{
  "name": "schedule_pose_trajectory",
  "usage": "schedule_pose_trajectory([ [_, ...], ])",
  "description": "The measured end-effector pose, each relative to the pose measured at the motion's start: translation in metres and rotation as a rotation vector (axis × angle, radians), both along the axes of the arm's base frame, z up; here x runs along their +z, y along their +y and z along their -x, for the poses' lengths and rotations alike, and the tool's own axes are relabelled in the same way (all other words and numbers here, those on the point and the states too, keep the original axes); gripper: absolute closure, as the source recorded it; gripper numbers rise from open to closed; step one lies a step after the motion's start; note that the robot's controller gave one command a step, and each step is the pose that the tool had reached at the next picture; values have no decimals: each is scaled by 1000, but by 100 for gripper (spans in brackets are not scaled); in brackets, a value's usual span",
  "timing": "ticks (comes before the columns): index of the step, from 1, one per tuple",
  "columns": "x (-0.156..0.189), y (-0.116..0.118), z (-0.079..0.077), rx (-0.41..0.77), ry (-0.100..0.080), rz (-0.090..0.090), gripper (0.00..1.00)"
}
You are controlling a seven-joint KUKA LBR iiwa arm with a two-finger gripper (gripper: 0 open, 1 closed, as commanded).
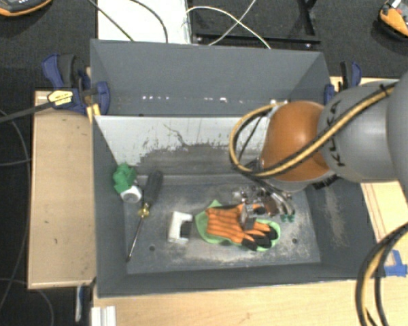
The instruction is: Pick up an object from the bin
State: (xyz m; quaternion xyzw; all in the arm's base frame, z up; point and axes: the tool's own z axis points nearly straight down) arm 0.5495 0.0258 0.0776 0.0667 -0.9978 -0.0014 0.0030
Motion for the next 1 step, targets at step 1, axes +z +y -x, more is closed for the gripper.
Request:
schedule_pose_trajectory([
  [1, 22, 0, 0, 0, 0, 0, 100],
])
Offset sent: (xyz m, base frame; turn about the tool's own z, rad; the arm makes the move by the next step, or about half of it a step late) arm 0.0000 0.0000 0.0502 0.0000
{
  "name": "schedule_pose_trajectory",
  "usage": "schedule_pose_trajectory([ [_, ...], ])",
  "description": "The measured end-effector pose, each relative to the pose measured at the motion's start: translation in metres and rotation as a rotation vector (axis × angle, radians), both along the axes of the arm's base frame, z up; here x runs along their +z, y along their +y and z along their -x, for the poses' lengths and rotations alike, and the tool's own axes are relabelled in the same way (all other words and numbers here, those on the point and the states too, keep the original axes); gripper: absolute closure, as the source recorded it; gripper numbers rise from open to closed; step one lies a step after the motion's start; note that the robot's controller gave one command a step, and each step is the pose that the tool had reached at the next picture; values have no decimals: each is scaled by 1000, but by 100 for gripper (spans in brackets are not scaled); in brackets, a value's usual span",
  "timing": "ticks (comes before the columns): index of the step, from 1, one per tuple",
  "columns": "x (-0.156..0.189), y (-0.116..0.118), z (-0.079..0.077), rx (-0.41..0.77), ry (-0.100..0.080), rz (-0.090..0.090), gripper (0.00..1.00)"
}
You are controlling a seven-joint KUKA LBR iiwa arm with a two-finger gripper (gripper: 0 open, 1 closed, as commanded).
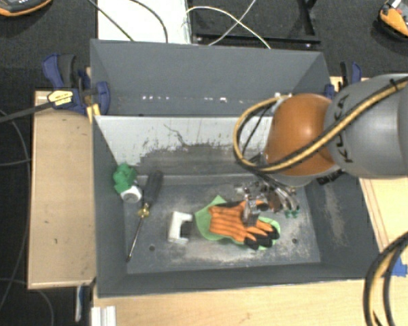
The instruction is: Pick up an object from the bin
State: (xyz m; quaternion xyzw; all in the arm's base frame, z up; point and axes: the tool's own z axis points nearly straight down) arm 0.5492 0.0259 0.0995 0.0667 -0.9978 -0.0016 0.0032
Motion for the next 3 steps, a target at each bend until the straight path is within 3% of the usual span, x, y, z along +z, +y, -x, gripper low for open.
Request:
schedule_pose_trajectory([
  [1, 14, 0, -3, 0, -9, 0, 100],
  [3, 26, 0, -2, 0, -9, -1, 100],
])
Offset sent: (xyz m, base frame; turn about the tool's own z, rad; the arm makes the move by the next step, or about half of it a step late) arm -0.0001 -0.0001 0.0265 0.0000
